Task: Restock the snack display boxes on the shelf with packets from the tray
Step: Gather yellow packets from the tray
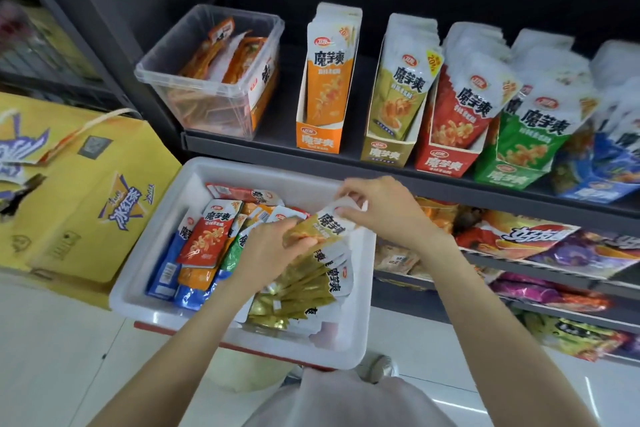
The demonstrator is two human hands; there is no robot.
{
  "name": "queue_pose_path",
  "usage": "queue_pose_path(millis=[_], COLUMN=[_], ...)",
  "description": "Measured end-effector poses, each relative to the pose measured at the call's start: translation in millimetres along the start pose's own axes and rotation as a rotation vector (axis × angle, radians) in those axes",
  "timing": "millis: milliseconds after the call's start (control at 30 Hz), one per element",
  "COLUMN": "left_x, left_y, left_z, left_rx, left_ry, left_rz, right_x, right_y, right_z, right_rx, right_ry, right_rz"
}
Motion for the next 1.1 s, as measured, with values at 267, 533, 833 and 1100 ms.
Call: queue_pose_path(millis=[267, 533, 833, 1100], left_x=[-50, -74, -62, -58], left_y=[-26, -81, -129, -140], left_z=[-72, -96, -100, -105], left_rx=[0.157, 0.185, 0.213, 0.219], left_ry=[0.379, 0.417, 0.085, -0.166], left_rz=[-0.153, -0.423, -0.408, -0.378], right_x=[-68, -147, -153, -132], right_y=[24, 26, -30, -64], right_z=[18, 26, -10, -24], right_rx=[0.020, -0.055, 0.057, 0.108], right_ry=[-0.432, -0.452, -0.057, 0.102], right_rz=[-0.304, -0.901, -0.879, -0.760])
Point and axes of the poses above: each hand's wrist, its own y-axis away from the middle knuckle, its own x-axis out of the palm, z = x × y, the point moved 1 cm from there along -y, towards the middle knuckle, and after that the axes turned 12 degrees about -y, right-handed, at the moved point
